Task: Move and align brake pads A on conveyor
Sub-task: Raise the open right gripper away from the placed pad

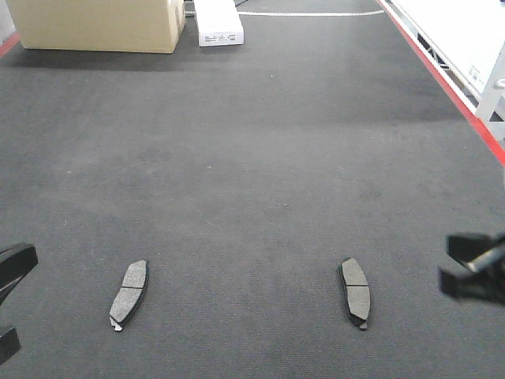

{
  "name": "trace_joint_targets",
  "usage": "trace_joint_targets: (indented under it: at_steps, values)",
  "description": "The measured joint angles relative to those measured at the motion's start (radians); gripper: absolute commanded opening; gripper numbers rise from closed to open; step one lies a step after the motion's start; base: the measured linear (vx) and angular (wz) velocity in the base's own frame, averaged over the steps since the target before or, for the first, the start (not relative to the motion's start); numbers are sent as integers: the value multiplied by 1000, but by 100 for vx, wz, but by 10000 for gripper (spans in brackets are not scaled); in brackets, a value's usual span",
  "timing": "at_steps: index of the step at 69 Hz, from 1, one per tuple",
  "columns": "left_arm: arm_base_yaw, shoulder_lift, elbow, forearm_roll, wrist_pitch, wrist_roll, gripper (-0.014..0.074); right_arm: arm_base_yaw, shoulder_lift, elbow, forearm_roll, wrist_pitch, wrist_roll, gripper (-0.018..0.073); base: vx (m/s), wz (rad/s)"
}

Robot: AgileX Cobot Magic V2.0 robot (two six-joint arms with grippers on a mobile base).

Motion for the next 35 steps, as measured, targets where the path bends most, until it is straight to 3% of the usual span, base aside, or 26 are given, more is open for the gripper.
trace_joint_targets:
  at_steps: [18, 35]
  values:
    - [0, 0, 0, 0, 0, 0, -6, 0, -280, 142, -35, -9, 0, -7, 0, 0]
    - [0, 0, 0, 0, 0, 0, -6, 0, -360, 161, -36, -16, 1, -7, 0, 0]
